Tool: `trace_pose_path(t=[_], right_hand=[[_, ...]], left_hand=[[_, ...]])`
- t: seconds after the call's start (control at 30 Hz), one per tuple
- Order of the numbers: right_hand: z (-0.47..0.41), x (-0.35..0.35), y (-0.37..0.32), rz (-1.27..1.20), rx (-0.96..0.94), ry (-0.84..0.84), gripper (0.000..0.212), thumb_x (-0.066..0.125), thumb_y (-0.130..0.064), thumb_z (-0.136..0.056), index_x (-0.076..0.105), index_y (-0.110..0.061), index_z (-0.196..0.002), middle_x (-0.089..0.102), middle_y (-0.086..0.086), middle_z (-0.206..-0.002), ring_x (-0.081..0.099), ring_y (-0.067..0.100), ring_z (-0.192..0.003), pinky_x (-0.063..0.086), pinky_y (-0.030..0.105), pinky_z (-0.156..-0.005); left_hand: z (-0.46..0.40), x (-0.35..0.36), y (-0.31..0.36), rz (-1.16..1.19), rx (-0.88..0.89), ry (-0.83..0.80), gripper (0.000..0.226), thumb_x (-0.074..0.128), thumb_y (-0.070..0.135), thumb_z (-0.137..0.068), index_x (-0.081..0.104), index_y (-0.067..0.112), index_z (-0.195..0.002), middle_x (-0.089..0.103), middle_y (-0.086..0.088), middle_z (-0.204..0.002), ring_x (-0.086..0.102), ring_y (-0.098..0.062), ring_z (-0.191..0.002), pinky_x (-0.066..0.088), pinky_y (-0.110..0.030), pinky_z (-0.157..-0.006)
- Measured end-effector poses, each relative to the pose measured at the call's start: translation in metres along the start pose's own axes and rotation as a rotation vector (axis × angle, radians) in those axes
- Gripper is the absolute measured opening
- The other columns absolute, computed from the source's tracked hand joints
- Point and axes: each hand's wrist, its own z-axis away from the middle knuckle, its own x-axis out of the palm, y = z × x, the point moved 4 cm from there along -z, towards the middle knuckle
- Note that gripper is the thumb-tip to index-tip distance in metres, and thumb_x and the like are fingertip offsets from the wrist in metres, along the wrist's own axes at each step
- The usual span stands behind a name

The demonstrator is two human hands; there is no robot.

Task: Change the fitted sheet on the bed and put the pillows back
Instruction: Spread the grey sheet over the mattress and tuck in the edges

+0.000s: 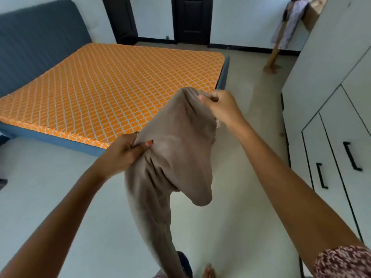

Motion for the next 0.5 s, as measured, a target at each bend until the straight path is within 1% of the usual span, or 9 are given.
trace_pose_path(t=[0.1,0.2,0.23,0.3,0.33,0.4,0.43,0.47,0.5], right_hand=[[-0.058,-0.001,0.009,-0.027,0.003,0.025,0.044,0.059,-0.031,-0.093,0.035,-0.017,-0.058,0.028,-0.001,-0.055,0.026,0.008,-0.048,0.021,0.027,-0.05],[-0.121,-0.001,0.023,-0.014,0.034,0.135,0.048,0.058,-0.03,-0.093,0.031,-0.018,-0.055,0.027,-0.001,-0.054,0.024,0.009,-0.048,0.02,0.024,-0.045],[-0.146,0.001,0.028,-0.026,0.031,0.157,0.049,0.056,-0.028,-0.094,0.028,-0.018,-0.055,0.027,0.0,-0.055,0.024,0.011,-0.051,0.02,0.025,-0.046],[-0.189,0.007,0.039,-0.078,0.042,0.169,0.047,0.048,-0.026,-0.099,0.026,-0.018,-0.059,0.026,0.001,-0.057,0.024,0.013,-0.053,0.02,0.029,-0.05],[-0.216,0.011,0.046,-0.113,0.067,0.165,0.045,0.045,-0.026,-0.1,0.026,-0.018,-0.06,0.026,0.001,-0.058,0.025,0.013,-0.054,0.02,0.03,-0.051],[-0.264,0.019,0.057,-0.162,0.136,0.134,0.043,0.041,-0.027,-0.102,0.028,-0.018,-0.062,0.027,0.001,-0.061,0.027,0.014,-0.057,0.022,0.03,-0.056],[-0.287,0.024,0.062,-0.175,0.167,0.101,0.042,0.04,-0.028,-0.102,0.031,-0.017,-0.063,0.03,0.004,-0.063,0.03,0.015,-0.061,0.024,0.029,-0.059],[-0.307,0.028,0.065,-0.181,0.192,0.068,0.038,0.041,-0.029,-0.102,0.039,-0.015,-0.067,0.034,0.009,-0.067,0.034,0.018,-0.065,0.027,0.029,-0.062],[-0.331,0.032,0.064,-0.19,0.216,0.029,0.035,0.043,-0.032,-0.101,0.048,-0.012,-0.073,0.042,0.008,-0.073,0.039,0.019,-0.069,0.031,0.029,-0.063]], left_hand=[[-0.056,-0.009,-0.002,-0.082,0.004,0.046,0.034,0.058,0.031,-0.091,0.05,0.015,-0.062,0.054,0.018,-0.056,0.047,0.003,-0.052,0.035,-0.014,-0.051],[-0.112,-0.015,-0.011,-0.127,0.037,0.092,0.024,0.056,0.03,-0.092,0.056,0.019,-0.07,0.063,0.019,-0.062,0.057,0.002,-0.059,0.039,-0.013,-0.055],[-0.134,-0.017,-0.019,-0.129,0.053,0.114,0.024,0.054,0.031,-0.091,0.059,0.015,-0.074,0.067,0.013,-0.067,0.061,-0.003,-0.065,0.041,-0.015,-0.058],[-0.171,-0.02,-0.031,-0.158,0.079,0.146,0.034,0.049,0.035,-0.089,0.062,0.004,-0.081,0.068,-0.005,-0.074,0.063,-0.015,-0.073,0.043,-0.022,-0.063],[-0.195,-0.024,-0.038,-0.161,0.073,0.144,0.036,0.048,0.036,-0.089,0.063,0.004,-0.084,0.068,-0.008,-0.076,0.063,-0.014,-0.073,0.044,-0.022,-0.064],[-0.241,-0.032,-0.051,-0.156,0.072,0.142,0.034,0.047,0.036,-0.09,0.064,0.006,-0.086,0.067,-0.006,-0.077,0.063,-0.009,-0.074,0.044,-0.017,-0.064],[-0.264,-0.037,-0.058,-0.151,0.064,0.148,0.037,0.047,0.036,-0.091,0.063,0.004,-0.085,0.066,-0.009,-0.075,0.062,-0.011,-0.072,0.043,-0.019,-0.064],[-0.283,-0.042,-0.063,-0.157,0.061,0.158,0.042,0.047,0.039,-0.091,0.061,0.0,-0.082,0.064,-0.013,-0.073,0.06,-0.015,-0.07,0.043,-0.021,-0.063],[-0.306,-0.048,-0.069,-0.17,0.049,0.171,0.048,0.046,0.045,-0.091,0.059,0.0,-0.079,0.061,-0.013,-0.07,0.058,-0.016,-0.066,0.041,-0.023,-0.062]])
